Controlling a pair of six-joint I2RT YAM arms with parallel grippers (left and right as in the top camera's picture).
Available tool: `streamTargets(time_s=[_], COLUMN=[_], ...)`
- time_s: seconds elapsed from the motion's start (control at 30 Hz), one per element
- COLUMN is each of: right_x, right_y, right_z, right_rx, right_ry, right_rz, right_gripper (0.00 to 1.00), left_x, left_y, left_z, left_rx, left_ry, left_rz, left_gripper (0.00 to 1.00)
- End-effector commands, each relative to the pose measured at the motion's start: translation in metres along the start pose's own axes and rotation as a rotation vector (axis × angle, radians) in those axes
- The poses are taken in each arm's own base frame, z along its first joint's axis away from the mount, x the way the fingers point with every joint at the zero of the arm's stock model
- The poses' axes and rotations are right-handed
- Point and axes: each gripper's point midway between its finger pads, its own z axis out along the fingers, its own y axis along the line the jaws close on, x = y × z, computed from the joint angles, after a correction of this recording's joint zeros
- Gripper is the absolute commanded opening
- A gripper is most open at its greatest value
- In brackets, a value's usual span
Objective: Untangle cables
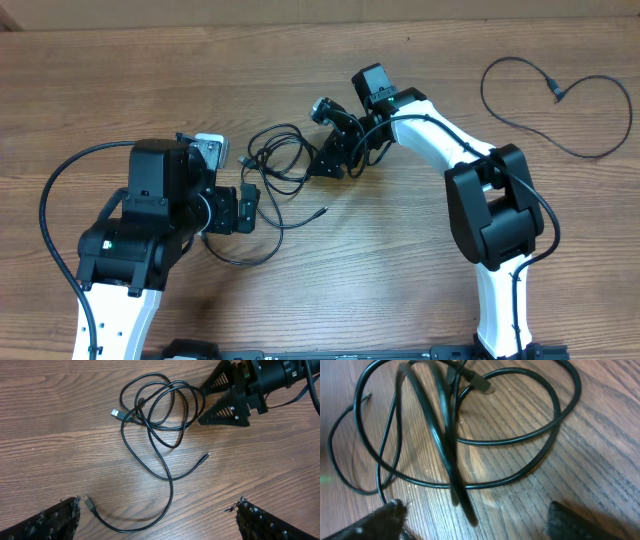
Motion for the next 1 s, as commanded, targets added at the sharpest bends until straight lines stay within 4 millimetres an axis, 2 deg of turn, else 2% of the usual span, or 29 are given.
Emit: streamTargets(time_s=[0.0, 0.03, 0.27, 0.37, 0.43, 0.53, 0.63, 0.73, 0.77, 0.9, 0.97], right_x=[0.002, 0.002, 0.001, -0.004, -0.011, -0.029, -0.047, -0.059, -0.060, -0.062, -0.060], right_y=[-0.002, -0.002, -0.001, -0.002, -0.001, 0.003, 0.008, 0.015, 0.017, 0.024, 0.029], right_z=[0.002, 0.002, 0.001, -0.006, -0.016, -0.042, -0.072, -0.100, -0.104, -0.126, -0.131], right_rx=[-0.011, -0.011, -0.011, -0.005, 0.001, 0.022, 0.049, 0.074, 0.076, 0.090, 0.086], right_ry=[-0.005, -0.006, -0.007, -0.012, -0.020, -0.050, -0.087, -0.118, -0.121, -0.138, -0.131], right_rz=[0.017, 0.017, 0.017, 0.049, 0.065, 0.057, 0.042, 0.032, 0.034, 0.087, 0.096], right_gripper=[0.34, 0.04, 0.04, 0.04, 0.04, 0.04, 0.04, 0.04, 0.04, 0.03, 0.04], left_x=[0.001, 0.001, 0.001, 0.001, 0.000, -0.003, -0.002, 0.001, 0.002, 0.010, 0.012], left_y=[-0.001, -0.001, -0.001, -0.002, -0.010, -0.041, -0.062, -0.063, -0.063, -0.057, -0.055], left_z=[0.002, 0.002, 0.002, 0.002, 0.002, -0.003, -0.008, -0.001, 0.001, 0.027, 0.044], left_rx=[0.012, 0.012, 0.012, 0.019, 0.064, 0.246, 0.378, 0.386, 0.383, 0.360, 0.351], left_ry=[0.005, 0.004, 0.004, 0.003, 0.000, -0.004, 0.008, 0.062, 0.073, 0.189, 0.237], left_rz=[-0.015, -0.014, -0.014, -0.015, -0.014, -0.007, -0.009, -0.115, -0.132, -0.260, -0.292], left_gripper=[1.00, 1.00, 1.00, 1.00, 1.00, 1.00, 1.00, 1.00, 1.00, 1.00, 1.00])
